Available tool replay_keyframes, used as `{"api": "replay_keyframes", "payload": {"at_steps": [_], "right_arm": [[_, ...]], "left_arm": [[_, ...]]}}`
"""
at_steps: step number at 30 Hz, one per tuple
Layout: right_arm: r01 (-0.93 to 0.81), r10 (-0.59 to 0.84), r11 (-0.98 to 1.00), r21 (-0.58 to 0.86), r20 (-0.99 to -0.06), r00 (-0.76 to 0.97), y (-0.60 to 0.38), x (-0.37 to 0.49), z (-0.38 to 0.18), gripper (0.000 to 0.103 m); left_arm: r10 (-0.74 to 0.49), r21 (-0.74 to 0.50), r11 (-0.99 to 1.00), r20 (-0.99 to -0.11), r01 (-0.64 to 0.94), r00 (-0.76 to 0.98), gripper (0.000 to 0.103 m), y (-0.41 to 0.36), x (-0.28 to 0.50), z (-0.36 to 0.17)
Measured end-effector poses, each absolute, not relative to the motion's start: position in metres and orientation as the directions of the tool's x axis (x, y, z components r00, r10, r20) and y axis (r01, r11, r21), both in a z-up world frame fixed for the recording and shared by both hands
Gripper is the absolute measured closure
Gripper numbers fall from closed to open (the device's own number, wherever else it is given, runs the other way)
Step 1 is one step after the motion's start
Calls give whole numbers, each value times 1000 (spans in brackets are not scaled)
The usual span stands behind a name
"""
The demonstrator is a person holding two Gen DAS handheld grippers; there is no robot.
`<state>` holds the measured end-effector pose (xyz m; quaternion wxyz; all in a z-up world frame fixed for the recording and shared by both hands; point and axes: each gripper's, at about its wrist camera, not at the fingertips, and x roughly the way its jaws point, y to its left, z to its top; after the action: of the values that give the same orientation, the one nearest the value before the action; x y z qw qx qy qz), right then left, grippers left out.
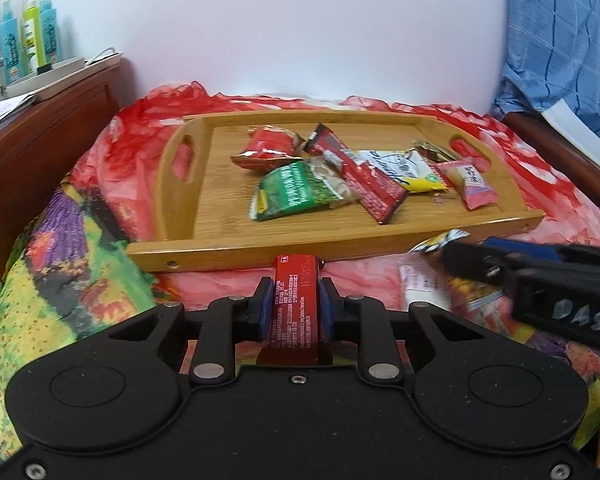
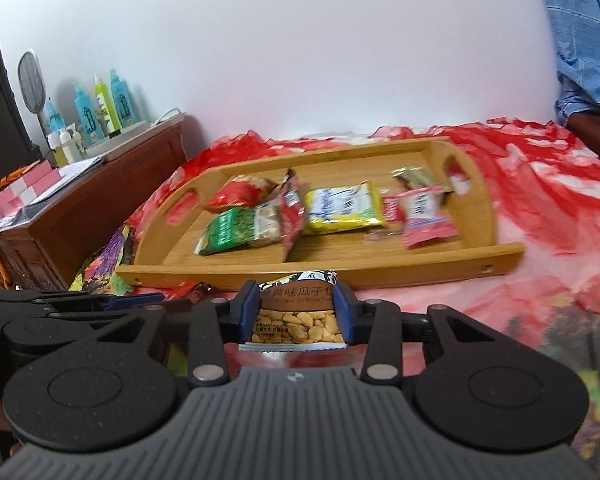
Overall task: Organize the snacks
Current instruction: 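Lift the peanut bag toward the tray with the right tool while the left lifts the red strip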
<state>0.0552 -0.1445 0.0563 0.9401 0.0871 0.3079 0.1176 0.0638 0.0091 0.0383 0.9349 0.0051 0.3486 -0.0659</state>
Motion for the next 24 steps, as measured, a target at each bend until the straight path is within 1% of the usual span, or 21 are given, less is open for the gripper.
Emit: {"api": "replay_keyframes", "payload": {"at_steps": [4,5,6,7,8,10,13,16,17,18,21,24], "right_arm": [[-139,233,970,201,-597,768,-122,59,42,57],[-124,206,977,176,-590,781,-117,57,39,53],[-115,187,981,159,-586,788,-113,55,37,52],[-106,174,983,148,-588,790,-110,55,35,43],[-89,155,986,141,-585,796,-107,55,34,39],[-68,131,989,129,-586,800,-102,54,30,39],[-40,90,995,96,-595,799,-99,55,24,32],[-35,68,997,66,-600,797,-98,55,20,32],[-41,65,998,54,-603,795,-96,55,20,34],[-46,68,998,52,-611,789,-96,56,20,47],[-80,93,996,49,-629,772,-95,60,24,47],[-107,129,992,74,-620,774,-101,60,24,48]], "left_arm": [[-108,-44,994,-652,104,751,80,20,62,39],[-107,-48,994,-652,100,751,80,23,62,39],[-106,-52,994,-652,95,751,80,25,62,39],[-104,-55,994,-652,90,751,80,27,63,39],[-104,-60,994,-653,86,750,80,28,63,39],[-107,-66,994,-653,84,750,80,29,63,38],[-108,-65,994,-650,87,752,80,30,62,40],[-111,-68,994,-645,88,756,80,31,61,42],[-112,-72,994,-644,85,757,80,32,61,43],[-112,-76,994,-643,83,757,80,33,61,43],[-117,-90,993,-641,77,759,80,34,62,45],[-119,-96,992,-633,75,765,80,33,63,47]]}}
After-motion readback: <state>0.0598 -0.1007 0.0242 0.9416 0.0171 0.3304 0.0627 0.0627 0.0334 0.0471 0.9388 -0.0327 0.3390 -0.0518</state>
